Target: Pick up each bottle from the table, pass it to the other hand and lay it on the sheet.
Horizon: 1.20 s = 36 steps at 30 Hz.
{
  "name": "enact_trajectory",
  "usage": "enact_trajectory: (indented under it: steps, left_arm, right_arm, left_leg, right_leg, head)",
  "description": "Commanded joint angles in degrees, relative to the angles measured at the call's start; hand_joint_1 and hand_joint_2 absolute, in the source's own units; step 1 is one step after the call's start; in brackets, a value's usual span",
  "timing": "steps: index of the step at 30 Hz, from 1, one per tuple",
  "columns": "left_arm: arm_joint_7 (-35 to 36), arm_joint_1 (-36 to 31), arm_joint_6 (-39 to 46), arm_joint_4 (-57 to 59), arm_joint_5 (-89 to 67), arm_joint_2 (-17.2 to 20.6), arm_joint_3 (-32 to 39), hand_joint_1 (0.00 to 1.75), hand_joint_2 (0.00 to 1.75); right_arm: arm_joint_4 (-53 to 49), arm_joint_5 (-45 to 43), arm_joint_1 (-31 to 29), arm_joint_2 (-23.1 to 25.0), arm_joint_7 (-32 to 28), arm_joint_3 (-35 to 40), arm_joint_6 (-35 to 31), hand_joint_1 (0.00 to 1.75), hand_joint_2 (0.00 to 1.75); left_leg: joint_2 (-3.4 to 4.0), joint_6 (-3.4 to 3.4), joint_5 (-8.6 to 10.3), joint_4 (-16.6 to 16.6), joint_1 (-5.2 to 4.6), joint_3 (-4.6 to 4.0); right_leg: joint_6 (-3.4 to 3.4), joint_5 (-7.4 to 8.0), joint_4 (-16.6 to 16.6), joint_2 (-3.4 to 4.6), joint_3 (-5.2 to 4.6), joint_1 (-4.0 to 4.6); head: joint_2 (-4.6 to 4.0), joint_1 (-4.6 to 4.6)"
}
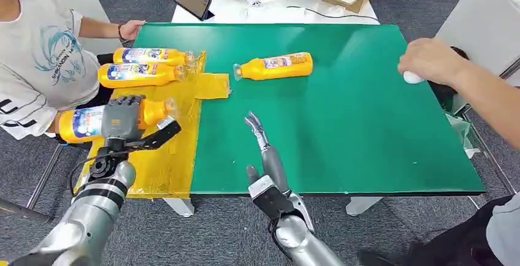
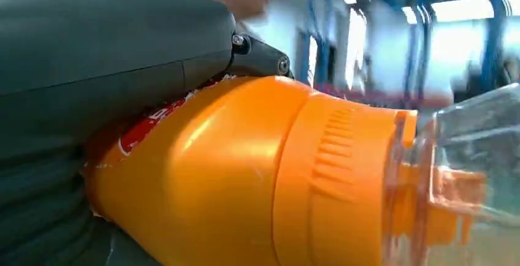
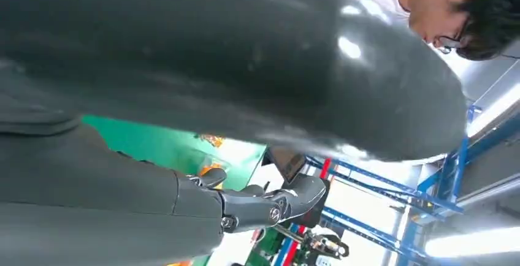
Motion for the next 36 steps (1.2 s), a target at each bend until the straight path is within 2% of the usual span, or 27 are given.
enact_trajectory:
  steps: [1, 8, 9, 10, 11, 12, 17, 19, 22, 26, 31, 33, 34, 35, 36]
  left_arm:
    - [-0.38, -6.25, -10.90, 17.20, 2.90, 2.71, -6.28, 1.75, 1.75]
    - [-1.37, -5.55, -18.94, 17.33, 8.16, 2.34, -3.91, 1.75, 1.75]
    - [-1.33, -5.37, -19.64, 17.15, 9.65, 2.14, -3.07, 1.50, 1.75]
    - [-1.33, -5.37, -19.64, 17.15, 9.65, 2.14, -3.07, 1.50, 1.75]
    - [-2.06, -5.36, -20.91, 17.16, 12.26, 1.70, -1.24, 0.00, 1.75]
    - [-2.75, -5.22, -21.18, 16.66, 14.36, 1.32, -0.63, 0.00, 0.00]
    - [-4.09, -5.76, -23.84, 16.22, 19.15, 0.43, 1.34, 0.00, 0.00]
    - [-6.01, -6.28, -28.03, 16.30, 22.55, 0.10, 2.51, 0.00, 0.00]
    - [-6.01, -6.28, -28.03, 16.30, 22.55, 0.10, 2.51, 0.00, 0.00]
    - [-7.47, -7.06, -35.13, 16.24, 26.68, -0.27, 2.62, 0.00, 0.00]
    - [-14.24, -6.99, -43.26, 13.97, 38.46, -1.19, 6.33, 0.00, 0.00]
    - [-16.98, -6.17, -39.85, 11.18, 44.82, -2.37, 8.29, 0.00, 0.00]
    - [-19.14, -5.04, -30.47, 8.32, 47.86, -3.69, 8.62, 0.00, 0.00]
    - [-19.05, -5.12, -30.23, 8.31, 47.91, -3.94, 8.42, 0.00, 0.00]
    - [-24.38, -3.54, -17.51, 3.95, 53.58, -6.19, 10.41, 0.00, 0.00]
  right_arm:
    - [-0.71, 0.00, 0.77, -0.51, 0.75, -2.23, 0.57, 0.00, 0.00]
    - [0.14, 1.13, 1.05, -0.46, 1.66, -2.18, 1.69, 0.00, 0.00]
    - [0.38, 1.30, 1.04, -0.43, 1.79, -2.15, 1.88, 0.00, 0.00]
    - [0.38, 1.30, 1.04, -0.43, 1.79, -2.15, 1.88, 0.00, 0.00]
    - [0.48, 1.41, 1.11, -0.42, 1.88, -2.20, 1.96, 0.00, 0.00]
    - [0.37, 1.52, 1.28, -0.44, 2.00, -2.36, 2.20, 0.00, 0.00]
    - [0.51, 1.77, 1.43, -0.44, 2.24, -2.58, 2.44, 0.00, 0.00]
    - [0.90, 1.93, 1.35, -0.48, 2.36, -2.65, 2.59, 0.00, 0.00]
    - [0.90, 1.93, 1.35, -0.48, 2.36, -2.65, 2.59, 0.00, 0.00]
    - [1.73, 1.84, 0.68, -0.28, 2.68, -2.77, 3.10, 0.00, 0.00]
    - [3.76, 1.66, 0.16, -0.43, 2.87, -3.28, 3.41, 0.00, 0.00]
    - [4.09, 1.47, 0.23, -0.34, 2.83, -3.53, 3.72, 0.00, 0.00]
    - [3.94, 1.72, 0.48, -0.25, 2.85, -3.54, 3.44, 0.00, 0.00]
    - [3.95, 1.72, 0.55, -0.24, 2.85, -3.51, 3.45, 0.00, 0.00]
    - [3.66, 1.92, 0.97, -0.13, 3.11, -3.52, 2.94, 0.00, 0.00]
  left_leg:
    - [-0.05, -0.03, -0.09, -0.01, 0.02, 0.17]
    - [-0.04, -0.06, -0.09, 0.02, 0.04, 0.12]
    - [-0.03, -0.04, -0.06, -0.02, 0.01, 0.10]
    - [-0.04, -0.04, -0.06, -0.03, 0.01, 0.10]
    - [-0.01, -0.05, -0.08, -0.03, 0.01, 0.17]
    - [-0.02, -0.04, -0.07, -0.02, 0.01, 0.11]
    - [-0.08, -0.03, -0.12, -0.03, 0.03, 0.25]
    - [-0.14, -0.03, -0.12, -0.01, 0.02, 0.26]
    - [-0.10, -0.01, -0.06, -0.05, -0.02, 0.20]
    - [-0.11, -0.03, -0.04, -0.03, -0.01, 0.15]
    - [-0.07, -0.03, -0.05, -0.04, -0.01, 0.23]
    - [-0.08, -0.03, -0.08, -0.02, 0.01, 0.27]
    - [-0.06, -0.05, -0.13, -0.03, 0.04, 0.38]
    - [-0.11, -0.03, -0.09, -0.04, 0.01, 0.30]
    - [-0.15, -0.01, -0.04, -0.04, 0.00, 0.20]
  right_leg:
    - [-0.06, -0.10, -0.02, -0.04, 0.21, 0.02]
    - [-0.10, -0.09, -0.01, -0.03, 0.16, 0.05]
    - [-0.07, -0.06, -0.04, -0.01, 0.12, 0.02]
    - [-0.07, -0.05, -0.04, -0.01, 0.13, 0.02]
    - [-0.09, -0.07, -0.04, 0.03, 0.19, 0.02]
    - [-0.06, -0.04, -0.03, 0.03, 0.13, 0.03]
    - [-0.08, -0.12, -0.05, -0.04, 0.30, 0.04]
    - [-0.08, -0.14, -0.03, -0.10, 0.33, 0.03]
    - [-0.05, -0.07, -0.04, -0.04, 0.25, -0.02]
    - [-0.06, -0.04, -0.05, -0.06, 0.21, -0.01]
    - [-0.07, -0.05, -0.05, -0.02, 0.28, 0.00]
    - [-0.08, -0.08, -0.04, -0.02, 0.33, 0.02]
    - [-0.11, -0.11, -0.07, 0.00, 0.44, 0.05]
    - [-0.08, -0.09, -0.07, -0.06, 0.37, 0.03]
    - [-0.05, -0.06, -0.06, -0.10, 0.28, 0.02]
  head:
    - [0.00, 0.00]
    - [0.00, 0.00]
    - [0.00, 0.00]
    - [0.00, 0.00]
    - [0.00, 0.00]
    - [-0.02, -0.02]
    - [0.00, -0.02]
    - [0.00, 0.00]
    - [0.00, -0.02]
    - [0.00, 0.00]
    - [0.00, 0.00]
    - [0.00, 0.00]
    - [0.00, 0.00]
    - [0.00, 0.00]
    - [0.00, 0.00]
